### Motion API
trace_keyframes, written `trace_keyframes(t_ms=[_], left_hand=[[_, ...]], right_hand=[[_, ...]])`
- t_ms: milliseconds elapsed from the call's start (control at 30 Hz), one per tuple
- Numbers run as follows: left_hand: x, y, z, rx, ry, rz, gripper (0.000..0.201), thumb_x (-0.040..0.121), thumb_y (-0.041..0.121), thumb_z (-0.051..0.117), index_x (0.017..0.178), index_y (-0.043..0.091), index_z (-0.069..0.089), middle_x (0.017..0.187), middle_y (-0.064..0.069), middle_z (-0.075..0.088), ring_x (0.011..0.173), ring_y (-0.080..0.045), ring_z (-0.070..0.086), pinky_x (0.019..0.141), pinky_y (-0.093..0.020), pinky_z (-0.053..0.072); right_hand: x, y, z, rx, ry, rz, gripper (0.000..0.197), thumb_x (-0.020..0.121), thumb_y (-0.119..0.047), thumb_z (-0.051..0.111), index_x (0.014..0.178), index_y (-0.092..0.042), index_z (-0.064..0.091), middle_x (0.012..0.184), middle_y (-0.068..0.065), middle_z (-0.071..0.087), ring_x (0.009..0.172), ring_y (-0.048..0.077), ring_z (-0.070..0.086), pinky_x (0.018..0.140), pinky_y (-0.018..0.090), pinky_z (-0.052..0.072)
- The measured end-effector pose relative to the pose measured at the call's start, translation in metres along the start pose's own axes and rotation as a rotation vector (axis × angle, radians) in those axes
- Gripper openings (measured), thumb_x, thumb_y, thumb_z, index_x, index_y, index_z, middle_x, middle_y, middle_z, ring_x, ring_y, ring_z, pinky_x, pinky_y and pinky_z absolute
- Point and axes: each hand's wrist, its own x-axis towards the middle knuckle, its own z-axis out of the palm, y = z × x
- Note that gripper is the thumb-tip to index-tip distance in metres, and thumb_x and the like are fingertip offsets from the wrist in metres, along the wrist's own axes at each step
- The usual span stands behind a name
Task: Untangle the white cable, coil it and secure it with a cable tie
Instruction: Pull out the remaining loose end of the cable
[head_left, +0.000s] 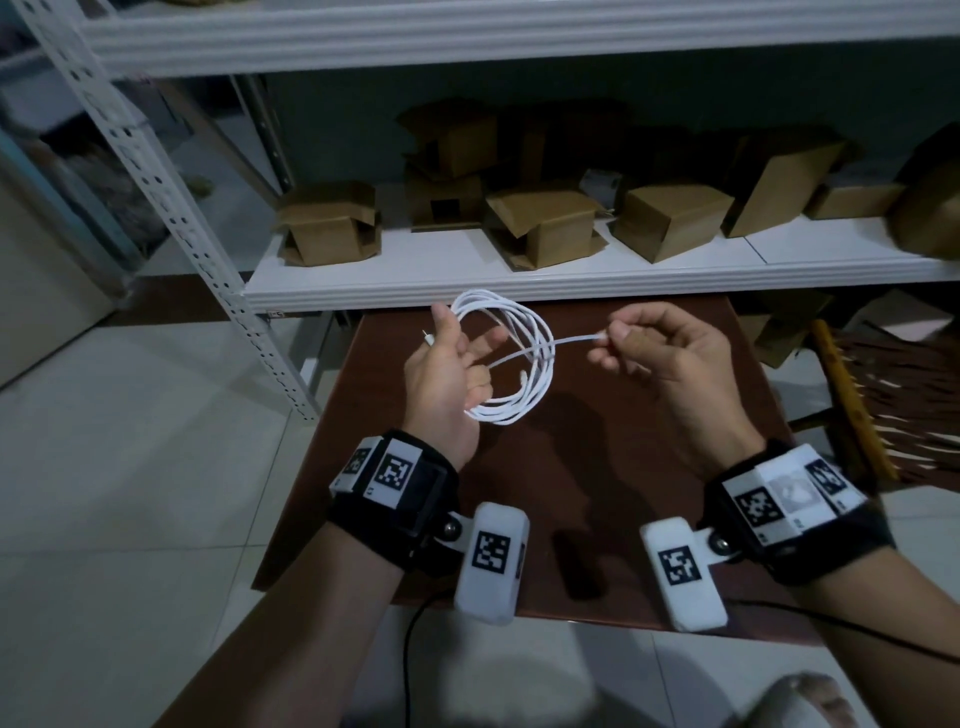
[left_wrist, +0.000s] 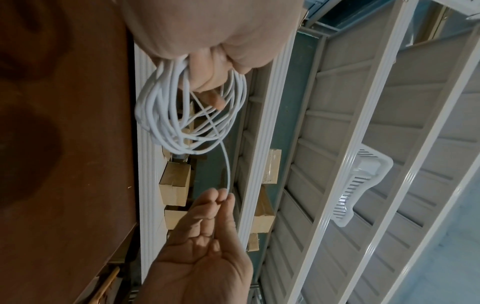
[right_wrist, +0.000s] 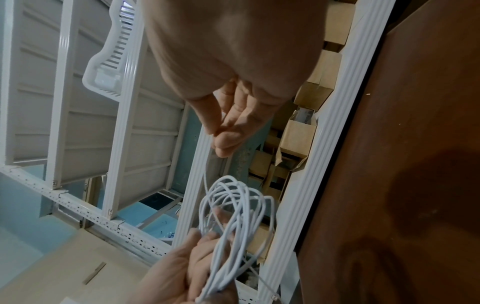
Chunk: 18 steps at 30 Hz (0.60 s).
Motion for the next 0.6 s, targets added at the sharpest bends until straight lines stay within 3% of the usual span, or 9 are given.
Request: trace_keyframes(t_ms=[100, 267, 433, 600], left_hand=[[0.000, -0.002, 0.001, 0.095, -0.045, -0.073, 0.052, 0.109, 0.053, 0.042, 0.071, 0.017, 0.037, 0.092, -0.025, 0.077, 0.029, -0.003, 0.025, 0.029, -0.016, 0.018], [0.002, -0.004, 0.000, 0.159, -0.079, -0.116, 0.052, 0.108, 0.052, 0.047, 0.071, 0.017, 0.040, 0.063, -0.011, 0.062, 0.030, -0.003, 0.026, 0.029, -0.016, 0.019], [0.002, 0.003, -0.003, 0.115, -0.070, -0.092, 0.051, 0.109, 0.051, 0.047, 0.070, 0.018, 0.039, 0.065, -0.010, 0.066, 0.029, -0.003, 0.025, 0.028, -0.016, 0.019], [0.009, 0.009, -0.010, 0.055, -0.012, -0.072, 0.050, 0.109, 0.050, 0.048, 0.070, 0.019, 0.039, 0.058, -0.005, 0.058, 0.030, -0.003, 0.026, 0.028, -0.016, 0.020]], right_hand=[[0.000, 0.000, 0.002, 0.009, -0.009, -0.023, 0.011, 0.091, 0.007, 0.068, 0.096, -0.002, 0.068, 0.086, 0.020, 0.071, 0.072, 0.023, 0.072, 0.069, 0.022, 0.059], [0.001, -0.002, -0.001, 0.032, 0.022, -0.046, 0.012, 0.090, 0.009, 0.069, 0.093, -0.003, 0.068, 0.083, 0.019, 0.072, 0.070, 0.023, 0.071, 0.067, 0.023, 0.058], [0.004, -0.004, -0.006, 0.044, 0.072, -0.066, 0.016, 0.090, 0.011, 0.067, 0.090, -0.004, 0.068, 0.082, 0.017, 0.071, 0.069, 0.022, 0.070, 0.066, 0.023, 0.057], [0.009, -0.010, -0.019, 0.119, 0.162, -0.050, 0.016, 0.090, 0.008, 0.068, 0.087, -0.007, 0.070, 0.081, 0.012, 0.072, 0.071, 0.021, 0.067, 0.069, 0.024, 0.056]])
